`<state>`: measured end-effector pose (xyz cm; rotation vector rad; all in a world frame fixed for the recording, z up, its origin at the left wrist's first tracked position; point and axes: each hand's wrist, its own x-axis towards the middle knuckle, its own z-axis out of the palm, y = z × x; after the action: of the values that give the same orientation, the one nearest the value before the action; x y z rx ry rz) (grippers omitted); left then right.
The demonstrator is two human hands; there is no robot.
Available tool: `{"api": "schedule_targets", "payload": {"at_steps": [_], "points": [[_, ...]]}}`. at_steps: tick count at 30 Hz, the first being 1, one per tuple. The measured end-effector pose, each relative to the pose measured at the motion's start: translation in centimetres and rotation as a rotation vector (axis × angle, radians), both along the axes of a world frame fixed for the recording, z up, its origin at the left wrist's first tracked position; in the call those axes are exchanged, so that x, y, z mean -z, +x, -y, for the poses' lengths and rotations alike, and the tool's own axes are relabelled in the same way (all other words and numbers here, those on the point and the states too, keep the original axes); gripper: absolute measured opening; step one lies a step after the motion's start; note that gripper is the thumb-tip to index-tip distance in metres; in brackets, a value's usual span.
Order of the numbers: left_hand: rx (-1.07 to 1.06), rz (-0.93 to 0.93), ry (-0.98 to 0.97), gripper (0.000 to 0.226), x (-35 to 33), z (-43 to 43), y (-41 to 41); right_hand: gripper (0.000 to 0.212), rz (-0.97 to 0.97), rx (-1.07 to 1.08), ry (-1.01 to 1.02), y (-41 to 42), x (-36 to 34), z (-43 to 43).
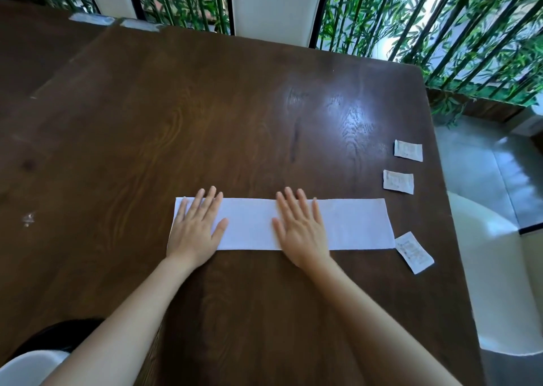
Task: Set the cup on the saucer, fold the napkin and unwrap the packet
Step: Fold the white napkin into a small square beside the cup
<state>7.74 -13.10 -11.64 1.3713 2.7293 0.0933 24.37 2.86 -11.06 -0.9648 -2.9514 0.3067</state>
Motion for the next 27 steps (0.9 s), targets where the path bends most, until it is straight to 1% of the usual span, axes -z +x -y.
{"api": "schedule_targets", "payload": {"at_steps": [5,11,14,16,20,25,27], "points": [[-0.004,-0.018,0.000,0.071,-0.1,0.1,0.2,0.059,0.050,0.117,0.032,5.0,0.0,-4.9],[-0.013,-0.020,-0.016,0.072,-0.2,0.1,0.1,0.061,0.053,0.166,0.015,5.8,0.0,-5.5],[-0.020,-0.005,-0.008,0.072,-0.3,0.1,0.2,0.062,0.048,0.272,0.022,7.0,-0.2,-6.6],[-0.021,-0.011,-0.008,0.071,-0.3,0.0,0.1,0.062,0.068,0.305,0.041,8.0,-0.3,-7.6],[-0.023,-0.012,-0.026,0.066,-0.2,0.1,0.1,0.061,0.076,0.296,0.064,8.4,-0.5,-7.8],[-0.018,0.003,-0.042,0.063,-0.2,0.1,-0.1,0.055,0.110,0.240,-0.017,8.8,-1.5,-8.5],[-0.024,-0.004,-0.042,0.063,-0.3,0.0,0.0,0.051,0.110,0.212,-0.009,9.2,-2.5,-9.5]]}}
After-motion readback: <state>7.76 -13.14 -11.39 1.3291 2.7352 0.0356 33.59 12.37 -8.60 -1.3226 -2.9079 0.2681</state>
